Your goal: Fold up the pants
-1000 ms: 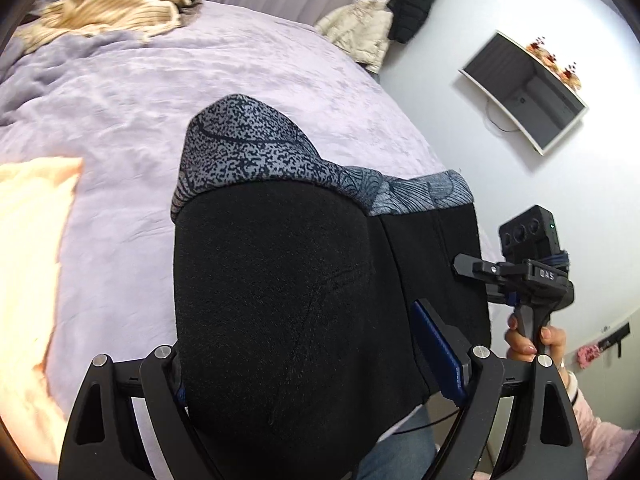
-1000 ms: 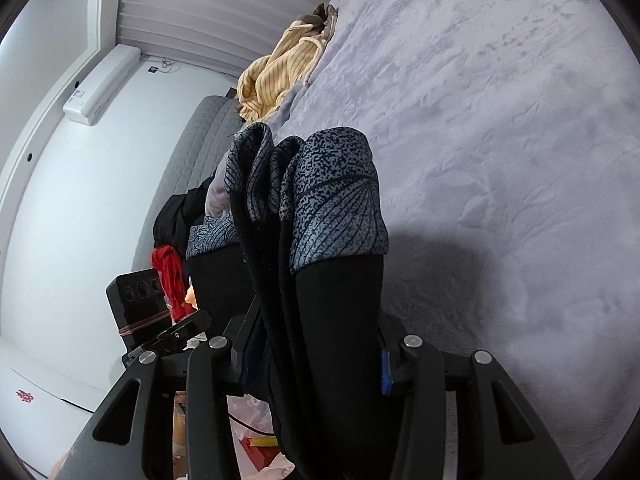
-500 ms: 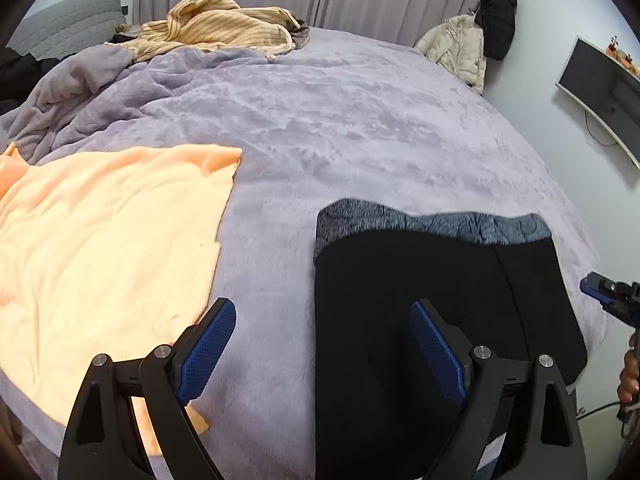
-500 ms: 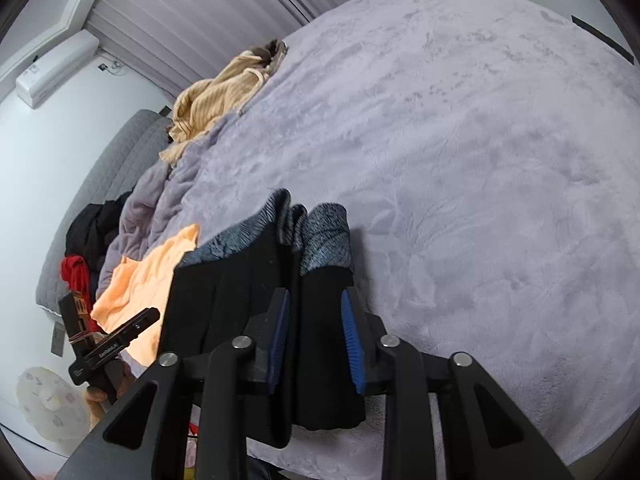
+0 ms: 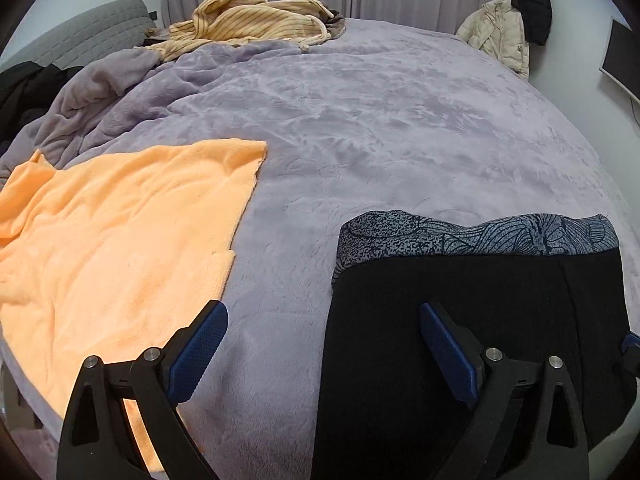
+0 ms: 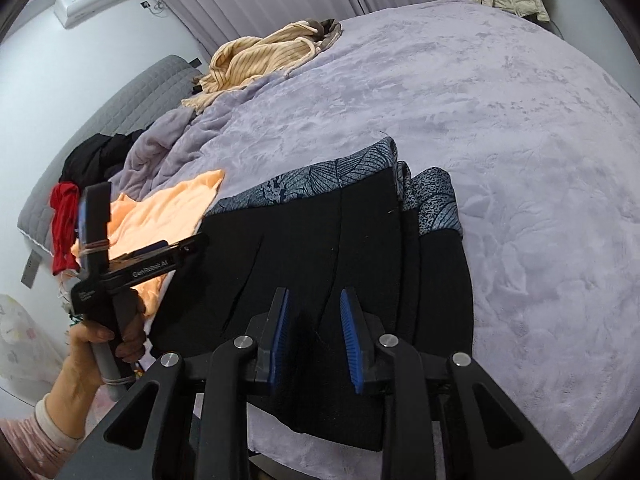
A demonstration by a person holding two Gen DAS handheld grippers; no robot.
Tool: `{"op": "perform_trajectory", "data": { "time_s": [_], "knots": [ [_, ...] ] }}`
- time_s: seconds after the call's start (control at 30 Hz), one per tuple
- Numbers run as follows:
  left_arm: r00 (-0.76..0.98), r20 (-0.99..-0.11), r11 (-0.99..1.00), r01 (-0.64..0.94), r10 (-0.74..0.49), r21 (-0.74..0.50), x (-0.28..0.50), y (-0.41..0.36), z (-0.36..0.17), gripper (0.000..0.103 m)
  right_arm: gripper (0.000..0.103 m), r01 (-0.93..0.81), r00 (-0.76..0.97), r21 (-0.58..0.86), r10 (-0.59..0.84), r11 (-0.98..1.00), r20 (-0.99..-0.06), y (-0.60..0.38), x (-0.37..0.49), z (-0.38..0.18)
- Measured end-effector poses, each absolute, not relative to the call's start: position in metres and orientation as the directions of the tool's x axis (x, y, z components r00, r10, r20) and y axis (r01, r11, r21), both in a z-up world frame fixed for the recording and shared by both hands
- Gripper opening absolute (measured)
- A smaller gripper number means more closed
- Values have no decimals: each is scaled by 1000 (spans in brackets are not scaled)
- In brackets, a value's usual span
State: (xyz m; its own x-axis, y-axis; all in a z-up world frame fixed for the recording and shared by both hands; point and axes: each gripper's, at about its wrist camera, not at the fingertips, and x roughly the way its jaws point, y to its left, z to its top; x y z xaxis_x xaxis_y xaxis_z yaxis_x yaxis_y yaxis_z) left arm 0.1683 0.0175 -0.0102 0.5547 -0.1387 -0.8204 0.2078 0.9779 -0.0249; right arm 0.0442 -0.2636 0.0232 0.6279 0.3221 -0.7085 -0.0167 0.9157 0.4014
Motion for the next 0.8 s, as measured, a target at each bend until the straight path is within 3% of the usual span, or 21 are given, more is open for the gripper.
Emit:
{"op": "perform_trajectory", "data": {
  "time_s": [0.17,0.33,0.4,0.43,0.6,0.8],
  "knots": [
    [545,-801,954,284,-247,-101,136,11,9,97,29,1,639,332,254,943,-726,-259,36,13],
    [511,-820,939,333,-260,-90,111,-8,-2,97,34,8,678,329,236,944,-696,-259,18,22],
    [521,-826,946,321,-215,-43,104,-15,-14,100,67,14,694,374,261,927,-671,-263,7,24],
    [542,-815,950,312,-205,-31,101,-14,-17,102,72,25,705,399,267,916,-657,-267,-1,23],
    [532,-815,954,290,-230,-79,99,-10,-17,102,72,101,693,523,317,846,-647,-287,-31,6],
    [542,-812,957,282,-216,-66,95,-12,-17,102,57,121,663,673,445,730,-602,-300,-31,-21]
  ]
}}
